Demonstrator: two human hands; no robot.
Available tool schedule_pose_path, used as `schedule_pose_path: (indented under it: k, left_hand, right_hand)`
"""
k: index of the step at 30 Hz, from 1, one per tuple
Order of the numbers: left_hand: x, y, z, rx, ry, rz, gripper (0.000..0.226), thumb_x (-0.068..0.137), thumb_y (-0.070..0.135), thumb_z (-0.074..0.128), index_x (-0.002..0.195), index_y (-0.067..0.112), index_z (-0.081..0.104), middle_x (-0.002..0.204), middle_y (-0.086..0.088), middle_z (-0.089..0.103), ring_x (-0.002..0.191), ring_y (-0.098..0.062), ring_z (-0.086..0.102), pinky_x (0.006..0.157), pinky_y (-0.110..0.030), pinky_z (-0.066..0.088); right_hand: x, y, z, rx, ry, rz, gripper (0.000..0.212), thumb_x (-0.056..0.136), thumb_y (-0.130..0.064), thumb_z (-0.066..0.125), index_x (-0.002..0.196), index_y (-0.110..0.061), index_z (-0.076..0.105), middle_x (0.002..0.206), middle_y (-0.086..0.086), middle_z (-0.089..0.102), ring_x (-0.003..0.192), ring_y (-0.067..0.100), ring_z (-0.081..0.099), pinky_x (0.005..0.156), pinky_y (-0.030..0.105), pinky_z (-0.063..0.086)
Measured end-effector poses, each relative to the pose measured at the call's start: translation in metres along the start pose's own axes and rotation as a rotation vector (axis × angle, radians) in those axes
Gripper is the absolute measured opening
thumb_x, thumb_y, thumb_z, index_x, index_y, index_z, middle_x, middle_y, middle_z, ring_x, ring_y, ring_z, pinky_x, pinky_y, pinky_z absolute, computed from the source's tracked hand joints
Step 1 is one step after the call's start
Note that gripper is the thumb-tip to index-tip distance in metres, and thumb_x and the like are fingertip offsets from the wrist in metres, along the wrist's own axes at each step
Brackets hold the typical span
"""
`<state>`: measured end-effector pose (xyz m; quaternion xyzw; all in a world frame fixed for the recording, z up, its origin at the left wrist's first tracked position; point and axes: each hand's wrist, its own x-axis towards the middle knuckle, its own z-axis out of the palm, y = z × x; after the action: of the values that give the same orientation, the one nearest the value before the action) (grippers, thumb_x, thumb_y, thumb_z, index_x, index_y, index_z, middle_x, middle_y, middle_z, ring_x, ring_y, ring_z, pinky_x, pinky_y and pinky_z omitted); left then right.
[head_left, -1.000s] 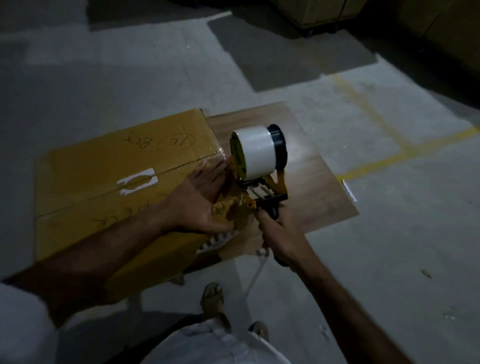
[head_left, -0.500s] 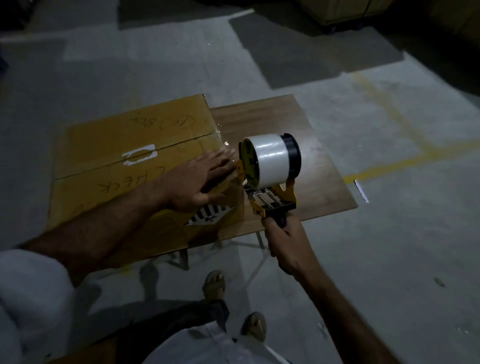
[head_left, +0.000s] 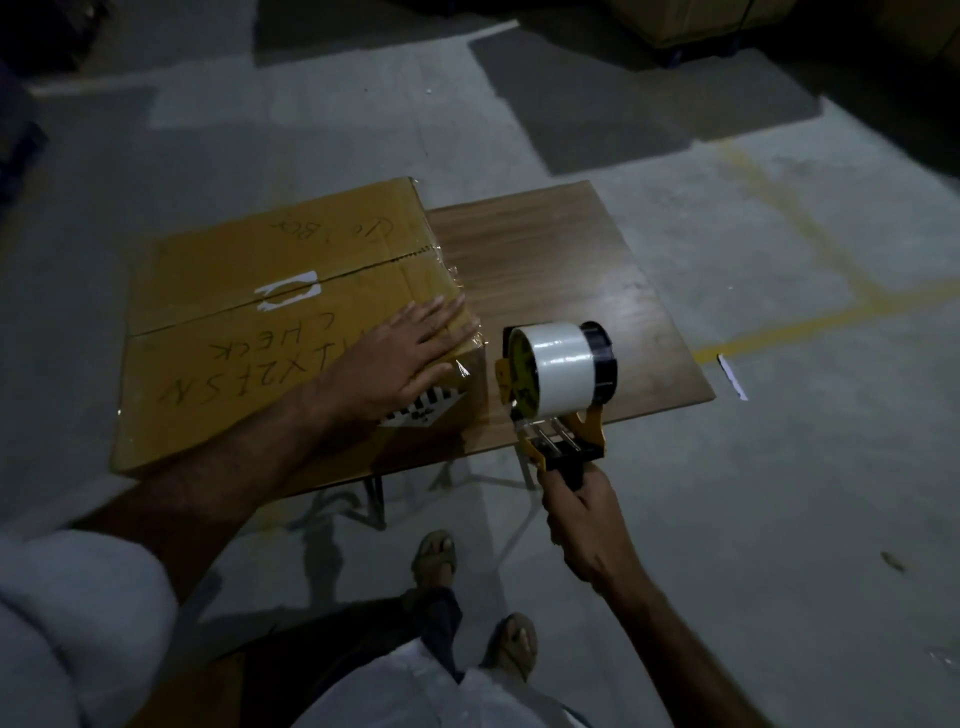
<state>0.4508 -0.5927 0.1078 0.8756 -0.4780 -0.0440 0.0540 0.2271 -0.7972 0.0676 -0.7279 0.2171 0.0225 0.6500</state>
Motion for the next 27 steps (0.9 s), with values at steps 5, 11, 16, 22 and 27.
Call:
schedule_pose_path:
  k: [5, 11, 16, 22, 27]
  left_hand:
    - [-0.004, 0.006, 0.007, 0.077, 0.051, 0.008, 0.062, 0.112, 0.039, 0.035, 0.166, 0.022, 0.011, 0.174, -0.003, 0.003, 0.16, -0.025, 0.006, 0.129, -0.043, 0.01]
    - [-0.003, 0.004, 0.009, 0.093, 0.045, -0.002, 0.061, 0.113, 0.04, 0.033, 0.167, 0.024, 0.009, 0.174, -0.001, 0.003, 0.16, -0.024, 0.007, 0.129, -0.043, 0.01]
    - [-0.003, 0.006, 0.009, 0.104, 0.031, 0.003, 0.061, 0.112, 0.043, 0.029, 0.167, 0.025, 0.008, 0.174, -0.001, 0.002, 0.16, -0.024, 0.006, 0.129, -0.045, 0.012]
    - [-0.004, 0.008, 0.007, 0.1, 0.028, 0.003, 0.06, 0.113, 0.042, 0.029, 0.167, 0.023, 0.008, 0.174, -0.001, 0.001, 0.16, -0.024, 0.005, 0.13, -0.046, 0.013]
    - [-0.003, 0.004, 0.009, 0.086, 0.041, 0.008, 0.063, 0.112, 0.041, 0.034, 0.167, 0.024, 0.009, 0.174, -0.001, 0.002, 0.16, -0.023, 0.005, 0.13, -0.043, 0.01]
  right_hand:
    - [-0.002, -0.001, 0.001, 0.038, 0.0, 0.027, 0.027, 0.091, -0.035, 0.056, 0.072, -0.018, 0.046, 0.061, 0.002, 0.039, 0.052, 0.016, 0.038, 0.055, 0.034, 0.032]
    - [0.0, -0.004, 0.014, 0.11, -0.002, 0.078, 0.024, 0.105, -0.017, 0.05, 0.082, -0.013, 0.045, 0.063, 0.007, 0.034, 0.048, 0.014, 0.032, 0.048, 0.031, 0.028]
    - [0.009, -0.013, 0.021, 0.227, -0.018, 0.228, 0.024, 0.105, -0.015, 0.048, 0.083, -0.016, 0.04, 0.058, -0.002, 0.031, 0.044, 0.011, 0.026, 0.045, 0.027, 0.023]
    - [0.023, -0.01, 0.018, 0.232, -0.04, 0.306, 0.022, 0.104, -0.02, 0.05, 0.084, -0.015, 0.042, 0.054, -0.003, 0.032, 0.045, 0.013, 0.028, 0.047, 0.029, 0.025]
    - [-0.015, 0.04, 0.026, 0.163, 0.076, 0.343, 0.031, 0.104, -0.023, 0.054, 0.075, -0.021, 0.043, 0.056, -0.005, 0.042, 0.045, 0.011, 0.037, 0.049, 0.026, 0.03]
